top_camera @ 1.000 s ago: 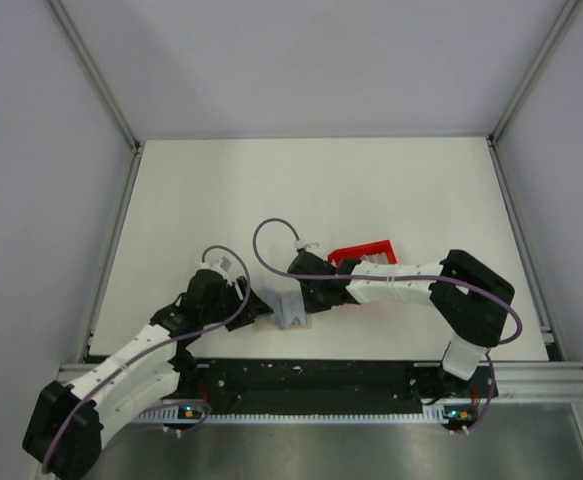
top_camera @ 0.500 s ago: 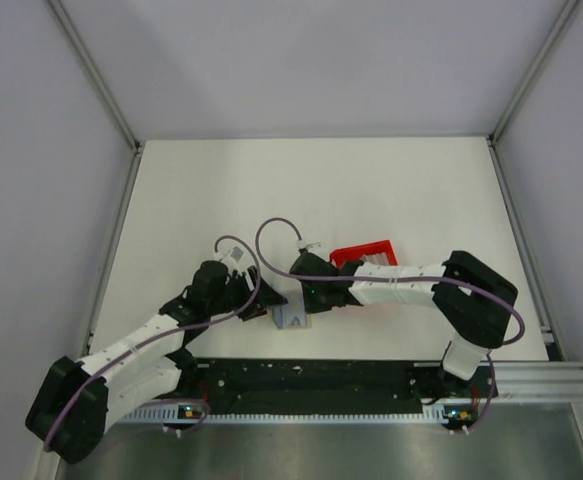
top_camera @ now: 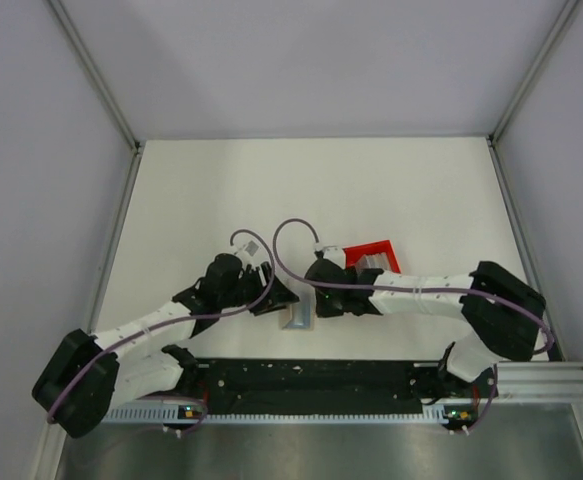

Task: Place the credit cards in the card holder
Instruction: Close the card holder at the center of the board.

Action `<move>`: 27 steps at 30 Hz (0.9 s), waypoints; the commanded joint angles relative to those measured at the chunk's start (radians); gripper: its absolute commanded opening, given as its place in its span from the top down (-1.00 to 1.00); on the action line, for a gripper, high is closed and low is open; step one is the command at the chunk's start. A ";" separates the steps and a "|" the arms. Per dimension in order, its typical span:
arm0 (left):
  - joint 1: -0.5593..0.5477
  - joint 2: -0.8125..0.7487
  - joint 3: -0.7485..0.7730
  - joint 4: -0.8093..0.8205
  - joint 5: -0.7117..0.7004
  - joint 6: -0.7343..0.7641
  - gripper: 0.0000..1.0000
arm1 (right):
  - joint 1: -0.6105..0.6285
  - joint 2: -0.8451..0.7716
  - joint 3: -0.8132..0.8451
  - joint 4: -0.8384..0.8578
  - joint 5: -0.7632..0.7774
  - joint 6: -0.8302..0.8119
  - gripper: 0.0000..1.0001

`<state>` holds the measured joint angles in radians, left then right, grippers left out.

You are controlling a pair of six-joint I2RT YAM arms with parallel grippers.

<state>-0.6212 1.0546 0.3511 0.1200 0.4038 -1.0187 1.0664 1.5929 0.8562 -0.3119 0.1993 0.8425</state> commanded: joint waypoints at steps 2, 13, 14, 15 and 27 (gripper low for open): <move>-0.014 0.033 0.060 0.034 -0.006 0.045 -0.19 | 0.006 -0.236 -0.054 -0.013 0.110 0.010 0.65; -0.078 0.255 0.138 0.049 0.014 0.080 -0.01 | 0.006 -0.332 -0.092 -0.062 0.123 0.069 0.49; -0.081 0.265 0.138 0.052 0.010 0.078 0.04 | 0.007 -0.329 -0.095 -0.065 0.123 0.078 0.50; -0.086 0.269 0.137 0.053 0.007 0.080 0.09 | 0.006 -0.326 -0.101 -0.067 0.123 0.085 0.51; -0.092 0.237 0.210 -0.082 -0.069 0.201 0.63 | -0.006 -0.294 -0.123 -0.075 0.108 0.093 0.70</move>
<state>-0.7097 1.3254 0.4995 0.0708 0.3698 -0.8913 1.0653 1.2945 0.7387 -0.3935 0.2947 0.9283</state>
